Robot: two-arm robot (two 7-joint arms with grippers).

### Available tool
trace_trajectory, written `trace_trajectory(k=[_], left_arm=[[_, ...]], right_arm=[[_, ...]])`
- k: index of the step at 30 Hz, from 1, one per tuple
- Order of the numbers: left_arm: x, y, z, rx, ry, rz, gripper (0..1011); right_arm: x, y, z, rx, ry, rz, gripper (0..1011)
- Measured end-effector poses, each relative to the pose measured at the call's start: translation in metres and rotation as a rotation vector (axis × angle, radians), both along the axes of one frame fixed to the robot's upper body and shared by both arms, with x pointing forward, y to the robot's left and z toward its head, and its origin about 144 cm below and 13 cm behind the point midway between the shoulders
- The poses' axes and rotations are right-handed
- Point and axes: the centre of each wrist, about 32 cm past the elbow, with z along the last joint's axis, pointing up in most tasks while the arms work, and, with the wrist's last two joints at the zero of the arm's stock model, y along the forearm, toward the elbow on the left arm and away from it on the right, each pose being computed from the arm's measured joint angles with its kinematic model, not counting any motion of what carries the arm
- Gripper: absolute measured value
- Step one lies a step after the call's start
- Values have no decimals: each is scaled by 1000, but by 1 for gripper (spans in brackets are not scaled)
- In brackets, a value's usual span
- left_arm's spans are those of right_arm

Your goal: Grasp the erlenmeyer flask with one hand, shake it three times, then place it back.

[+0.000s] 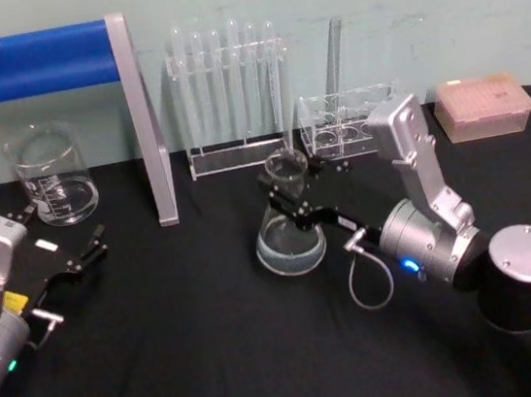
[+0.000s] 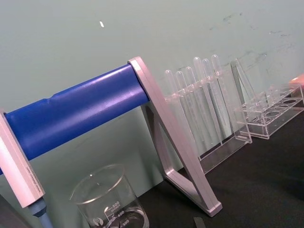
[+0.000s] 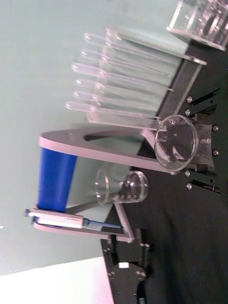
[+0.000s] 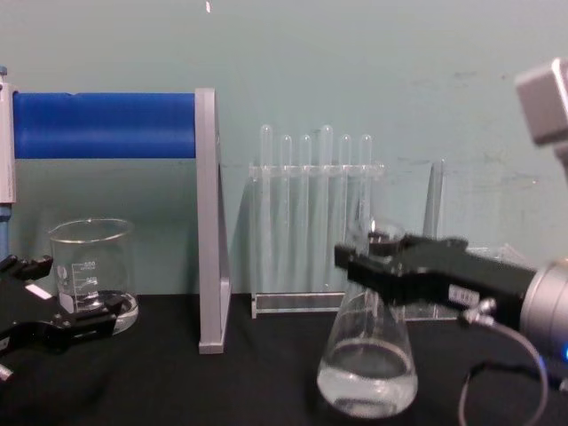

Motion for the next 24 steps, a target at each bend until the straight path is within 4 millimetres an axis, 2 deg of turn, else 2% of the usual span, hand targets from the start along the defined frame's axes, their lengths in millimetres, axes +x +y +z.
trace_trajectory(k=[9, 16, 24], left_arm=[[0, 0, 0, 0, 0, 0, 1001], [0, 0, 0, 0, 0, 0, 1001], [0, 0, 0, 0, 0, 0, 1001]], right_arm=[[-3, -6, 27, 18, -43, -29, 450], [-1, -8, 31, 22, -48, -49, 450], [-1, -1, 31, 24, -41, -34, 450]])
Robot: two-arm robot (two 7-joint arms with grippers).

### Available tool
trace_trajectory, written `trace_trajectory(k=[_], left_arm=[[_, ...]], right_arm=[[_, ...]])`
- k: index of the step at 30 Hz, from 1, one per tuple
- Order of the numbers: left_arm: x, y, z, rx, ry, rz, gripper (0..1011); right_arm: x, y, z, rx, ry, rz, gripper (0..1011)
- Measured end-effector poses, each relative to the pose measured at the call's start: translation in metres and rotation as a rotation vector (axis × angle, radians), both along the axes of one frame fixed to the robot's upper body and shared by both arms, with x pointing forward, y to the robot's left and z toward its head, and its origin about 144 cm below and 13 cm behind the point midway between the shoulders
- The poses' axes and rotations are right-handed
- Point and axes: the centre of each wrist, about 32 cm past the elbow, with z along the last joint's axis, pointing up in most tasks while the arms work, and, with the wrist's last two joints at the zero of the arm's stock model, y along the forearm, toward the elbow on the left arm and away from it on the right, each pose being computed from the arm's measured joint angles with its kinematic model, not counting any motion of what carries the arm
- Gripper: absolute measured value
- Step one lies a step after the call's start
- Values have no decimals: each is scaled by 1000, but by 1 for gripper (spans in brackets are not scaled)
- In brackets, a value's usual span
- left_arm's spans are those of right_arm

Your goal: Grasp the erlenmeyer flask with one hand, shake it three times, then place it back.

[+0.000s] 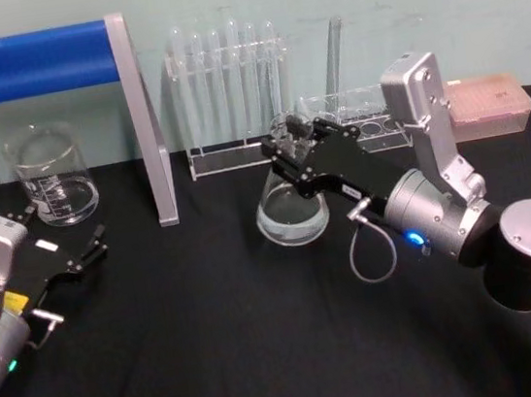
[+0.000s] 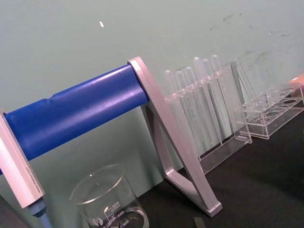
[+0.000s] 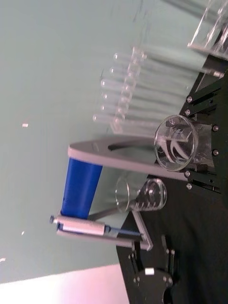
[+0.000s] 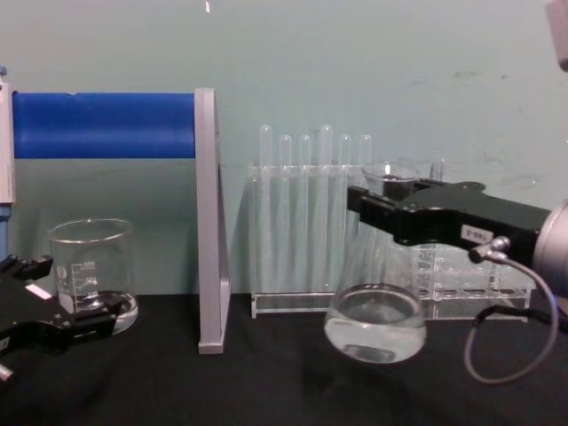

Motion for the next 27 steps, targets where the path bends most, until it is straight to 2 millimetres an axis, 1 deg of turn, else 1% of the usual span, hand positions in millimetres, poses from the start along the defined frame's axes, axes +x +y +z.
trace_trajectory(k=[7, 15, 21, 27], left_arm=[[0, 0, 0, 0, 0, 0, 1001], [0, 0, 0, 0, 0, 0, 1001], [0, 0, 0, 0, 0, 0, 1001], [0, 0, 0, 0, 0, 0, 1001]], right_arm=[[-5, 12, 0, 10, 3, 60, 449], [-17, 29, 1, 30, 12, 163, 450], [-25, 36, 0, 33, 17, 225, 450], [-26, 37, 0, 34, 18, 239, 450]])
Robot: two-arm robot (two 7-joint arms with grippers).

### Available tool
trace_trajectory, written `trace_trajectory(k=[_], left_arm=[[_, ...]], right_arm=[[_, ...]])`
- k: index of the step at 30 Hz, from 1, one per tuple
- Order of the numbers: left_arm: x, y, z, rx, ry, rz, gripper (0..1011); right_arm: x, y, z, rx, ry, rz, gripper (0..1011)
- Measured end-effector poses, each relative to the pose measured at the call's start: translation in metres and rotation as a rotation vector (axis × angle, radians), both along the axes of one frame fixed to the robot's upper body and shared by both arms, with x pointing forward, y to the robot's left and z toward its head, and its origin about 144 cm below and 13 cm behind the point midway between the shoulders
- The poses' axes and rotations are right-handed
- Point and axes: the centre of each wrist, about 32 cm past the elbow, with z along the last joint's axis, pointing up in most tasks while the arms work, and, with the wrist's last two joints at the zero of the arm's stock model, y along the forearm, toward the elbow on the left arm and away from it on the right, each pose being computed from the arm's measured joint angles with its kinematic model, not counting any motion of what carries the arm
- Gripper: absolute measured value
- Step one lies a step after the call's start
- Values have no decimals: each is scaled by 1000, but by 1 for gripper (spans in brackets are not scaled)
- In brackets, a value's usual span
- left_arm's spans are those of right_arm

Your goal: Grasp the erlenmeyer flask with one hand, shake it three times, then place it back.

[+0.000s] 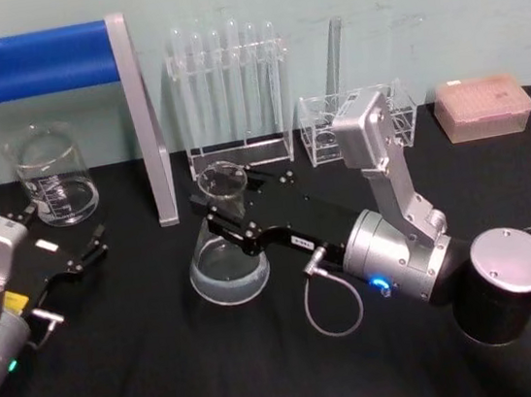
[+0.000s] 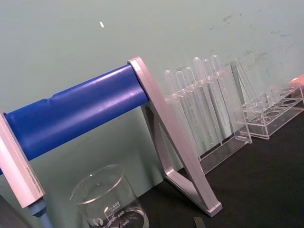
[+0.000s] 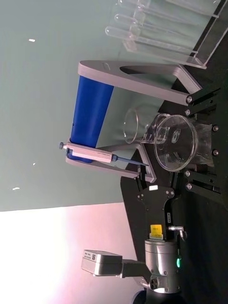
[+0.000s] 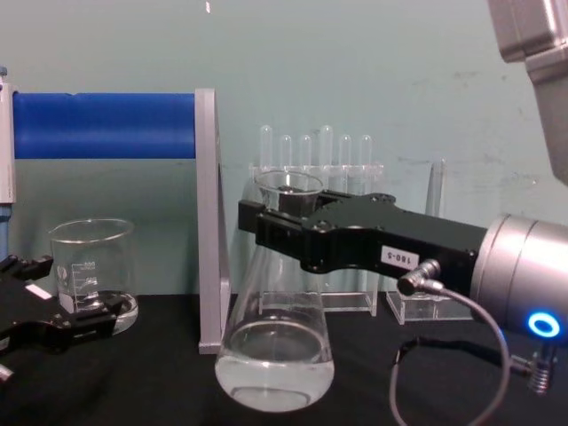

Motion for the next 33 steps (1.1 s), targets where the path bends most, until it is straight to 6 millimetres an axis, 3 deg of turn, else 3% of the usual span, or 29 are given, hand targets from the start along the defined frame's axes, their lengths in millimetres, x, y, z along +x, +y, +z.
trace_trajectory(k=[15, 25, 33], left_arm=[[0, 0, 0, 0, 0, 0, 1001], [0, 0, 0, 0, 0, 0, 1001], [0, 0, 0, 0, 0, 0, 1001]], right_arm=[[24, -25, 4, -4, -31, -184, 450], [44, -60, 6, -16, -48, -388, 450], [49, -77, 6, -20, -50, -472, 450]])
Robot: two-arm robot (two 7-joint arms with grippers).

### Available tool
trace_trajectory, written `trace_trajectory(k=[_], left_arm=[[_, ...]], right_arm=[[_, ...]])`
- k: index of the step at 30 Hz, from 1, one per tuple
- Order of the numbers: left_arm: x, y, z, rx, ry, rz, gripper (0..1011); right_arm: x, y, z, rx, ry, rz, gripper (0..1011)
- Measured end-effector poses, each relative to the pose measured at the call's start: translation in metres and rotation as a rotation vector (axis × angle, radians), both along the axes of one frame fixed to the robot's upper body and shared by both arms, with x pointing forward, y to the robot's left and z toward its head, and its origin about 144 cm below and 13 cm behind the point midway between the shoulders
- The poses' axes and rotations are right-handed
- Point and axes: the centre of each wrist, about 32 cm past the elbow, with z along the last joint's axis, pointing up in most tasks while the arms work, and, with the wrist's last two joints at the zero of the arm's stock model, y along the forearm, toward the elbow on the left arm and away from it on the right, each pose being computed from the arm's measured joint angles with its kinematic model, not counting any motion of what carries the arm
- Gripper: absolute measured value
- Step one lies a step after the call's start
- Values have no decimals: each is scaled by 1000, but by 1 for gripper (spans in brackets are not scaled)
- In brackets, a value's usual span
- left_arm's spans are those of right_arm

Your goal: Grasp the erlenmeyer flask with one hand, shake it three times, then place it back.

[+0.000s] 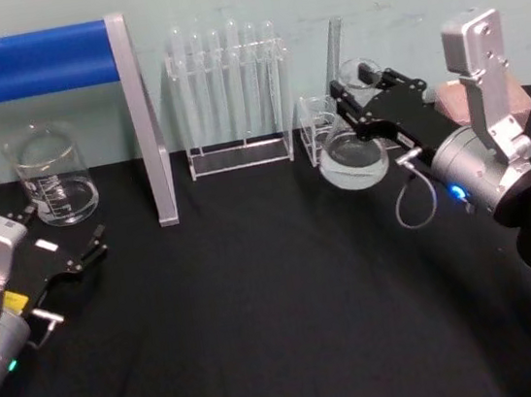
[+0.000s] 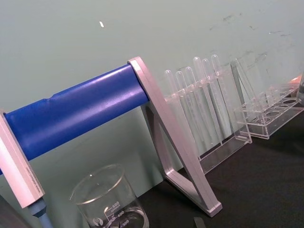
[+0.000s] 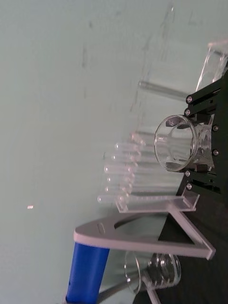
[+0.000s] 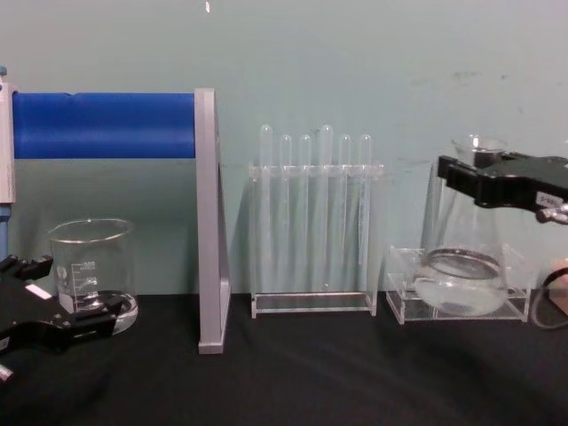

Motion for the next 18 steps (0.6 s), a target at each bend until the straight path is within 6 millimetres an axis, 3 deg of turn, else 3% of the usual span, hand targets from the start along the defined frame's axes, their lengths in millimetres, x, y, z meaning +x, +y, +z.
trace_trajectory(k=[9, 18], left_arm=[[0, 0, 0, 0, 0, 0, 1001], [0, 0, 0, 0, 0, 0, 1001]], right_arm=[[1, -3, 1, 2, -3, -16, 450], [-7, 10, -1, 1, 13, 67, 450]])
